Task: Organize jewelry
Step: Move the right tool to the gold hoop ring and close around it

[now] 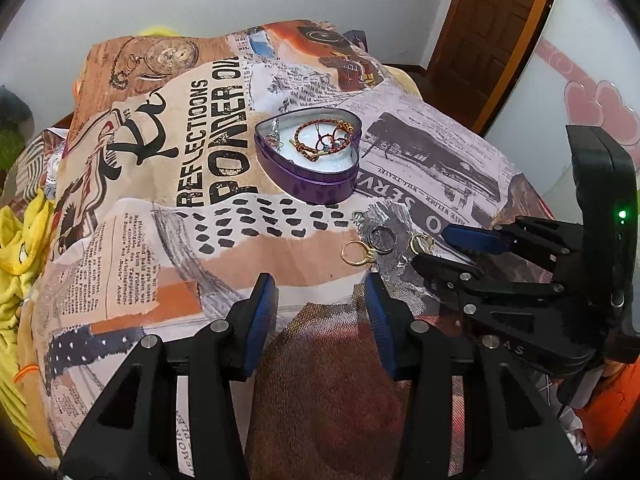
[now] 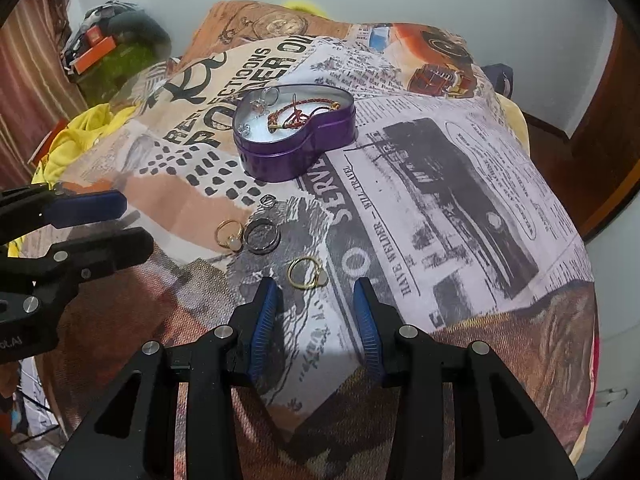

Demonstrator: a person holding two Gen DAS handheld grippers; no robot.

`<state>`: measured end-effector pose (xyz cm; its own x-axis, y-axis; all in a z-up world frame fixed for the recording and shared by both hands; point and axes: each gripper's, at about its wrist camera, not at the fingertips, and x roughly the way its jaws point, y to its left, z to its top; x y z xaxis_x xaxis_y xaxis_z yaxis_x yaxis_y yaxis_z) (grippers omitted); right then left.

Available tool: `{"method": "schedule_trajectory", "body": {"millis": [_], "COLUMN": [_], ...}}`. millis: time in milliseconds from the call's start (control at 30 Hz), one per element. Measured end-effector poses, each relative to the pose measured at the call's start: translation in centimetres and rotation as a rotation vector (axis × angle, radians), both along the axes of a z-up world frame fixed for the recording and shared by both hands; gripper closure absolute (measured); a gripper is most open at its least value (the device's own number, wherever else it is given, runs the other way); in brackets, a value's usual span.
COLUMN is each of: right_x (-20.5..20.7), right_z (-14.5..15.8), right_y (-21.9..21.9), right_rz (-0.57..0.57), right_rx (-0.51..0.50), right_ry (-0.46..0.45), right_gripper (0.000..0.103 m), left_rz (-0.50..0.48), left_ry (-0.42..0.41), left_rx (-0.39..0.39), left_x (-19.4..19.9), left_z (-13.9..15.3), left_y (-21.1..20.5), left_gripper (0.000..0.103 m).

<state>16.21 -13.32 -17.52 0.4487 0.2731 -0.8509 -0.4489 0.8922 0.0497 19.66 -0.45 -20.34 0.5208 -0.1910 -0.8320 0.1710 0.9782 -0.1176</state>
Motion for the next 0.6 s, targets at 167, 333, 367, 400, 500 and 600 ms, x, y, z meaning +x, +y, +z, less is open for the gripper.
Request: {"method": "schedule_trajectory", "body": {"millis": [167, 333, 367, 400, 500, 600], "right_x": [0.0, 0.3, 0.4, 0.5, 0.4, 0.3], "right_z": [-0.3, -0.2, -0.2, -0.2, -0.1, 0.1], "right_y": [0.4, 0.2, 0.2, 0.1, 0.0, -0.3], "right_rz": [0.025, 0.035, 0.034, 0.033, 0.026, 0.020], "right_rx": [-0.010, 0.007, 0.012, 0.017, 0.023, 0.041], "right_ry": [-0.027, -0.031, -0.028, -0.028, -0.030, -0.023], "right_gripper": [0.067, 0.084, 0.084, 0.084, 0.084, 0.084], "left_rz": [-0.004, -0.022, -0.026, -0.031, -0.046, -0.061], "left_ry": [0.008, 0.017, 0.019, 0.021, 0.027, 0.037], "left_rx": [-0.007, -0.008, -0.008, -0.007, -0.006, -0.010], "left_x": [0.3, 0.6, 0.6, 0.7, 0.9, 1.3], "left_z": [-0.4, -0.7, -0.7, -0.8, -1.1, -1.5], "left_y": [-0.1, -0.7, -0.9, -1.1, -1.6, -2.1], "left_gripper": [0.058, 0.058, 0.058, 0.058, 0.058, 0.058]}}
